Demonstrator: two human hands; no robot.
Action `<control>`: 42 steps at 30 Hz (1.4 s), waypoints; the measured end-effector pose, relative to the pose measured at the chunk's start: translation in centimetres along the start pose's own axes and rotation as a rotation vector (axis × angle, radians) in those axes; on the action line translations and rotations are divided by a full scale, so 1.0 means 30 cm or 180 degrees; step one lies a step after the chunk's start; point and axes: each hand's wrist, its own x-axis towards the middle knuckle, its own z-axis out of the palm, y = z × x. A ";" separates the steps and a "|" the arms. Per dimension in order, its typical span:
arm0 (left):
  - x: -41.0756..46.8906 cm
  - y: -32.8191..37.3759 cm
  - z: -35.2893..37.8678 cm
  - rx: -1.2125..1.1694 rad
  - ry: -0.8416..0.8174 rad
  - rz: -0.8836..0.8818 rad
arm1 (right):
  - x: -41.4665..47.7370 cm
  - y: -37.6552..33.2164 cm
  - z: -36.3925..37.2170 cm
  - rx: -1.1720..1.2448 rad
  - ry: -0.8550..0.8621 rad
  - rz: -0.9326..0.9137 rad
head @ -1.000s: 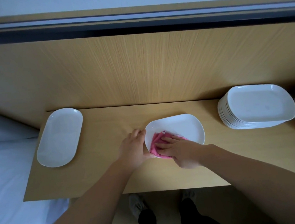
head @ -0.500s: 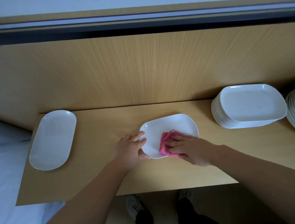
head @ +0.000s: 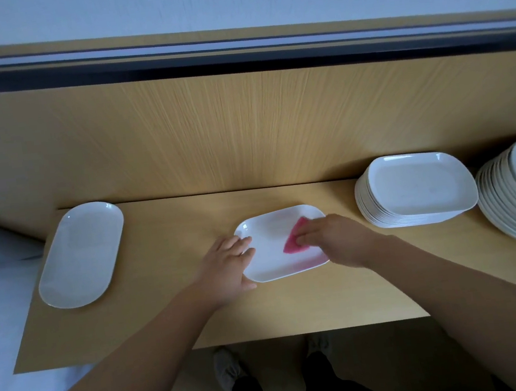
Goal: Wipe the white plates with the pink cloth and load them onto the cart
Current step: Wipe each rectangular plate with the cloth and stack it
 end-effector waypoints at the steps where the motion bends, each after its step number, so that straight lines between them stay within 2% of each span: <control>1: 0.000 0.012 -0.002 -0.0044 0.0024 0.0046 | 0.016 0.001 -0.013 -0.0066 0.0152 -0.0041; 3: -0.003 0.037 -0.003 -0.0229 -0.0082 0.0071 | 0.048 0.004 -0.031 -0.0298 0.0215 -0.0024; 7: -0.001 0.042 0.033 -0.0329 -0.0006 -0.0070 | 0.073 0.027 0.024 -0.0723 -0.0378 0.0429; 10: 0.002 0.046 0.044 -0.0388 -0.0184 -0.0151 | 0.038 0.036 0.062 -0.0732 -0.0456 0.0639; 13: 0.010 0.064 0.016 -0.0149 -0.0078 -0.0197 | 0.004 0.036 0.085 -0.0604 -0.0550 0.0697; 16: 0.017 0.068 0.001 -0.0012 -0.0399 -0.0227 | -0.024 0.016 0.085 -0.0680 -0.0886 0.0779; 26: 0.028 0.078 -0.027 0.0082 -0.0634 -0.0182 | -0.095 -0.049 0.115 -0.0186 -0.0687 0.0813; 29: 0.027 0.077 -0.033 0.0030 -0.0588 -0.0223 | -0.093 -0.037 0.120 -0.0114 -0.0565 0.0620; 34: 0.034 0.075 -0.043 0.0106 -0.0678 -0.0175 | -0.113 -0.007 0.115 0.0008 -0.0893 0.0604; 36: 0.036 0.076 -0.050 0.0166 -0.0753 -0.0171 | -0.098 -0.015 0.127 -0.0218 -0.0738 0.0535; 40: 0.044 0.079 -0.045 0.0175 -0.0832 -0.0192 | -0.096 -0.053 0.161 -0.0077 -0.0422 0.0924; 42: 0.049 0.075 -0.041 0.0138 -0.0813 -0.0205 | -0.092 -0.055 0.154 -0.0039 -0.0434 0.0986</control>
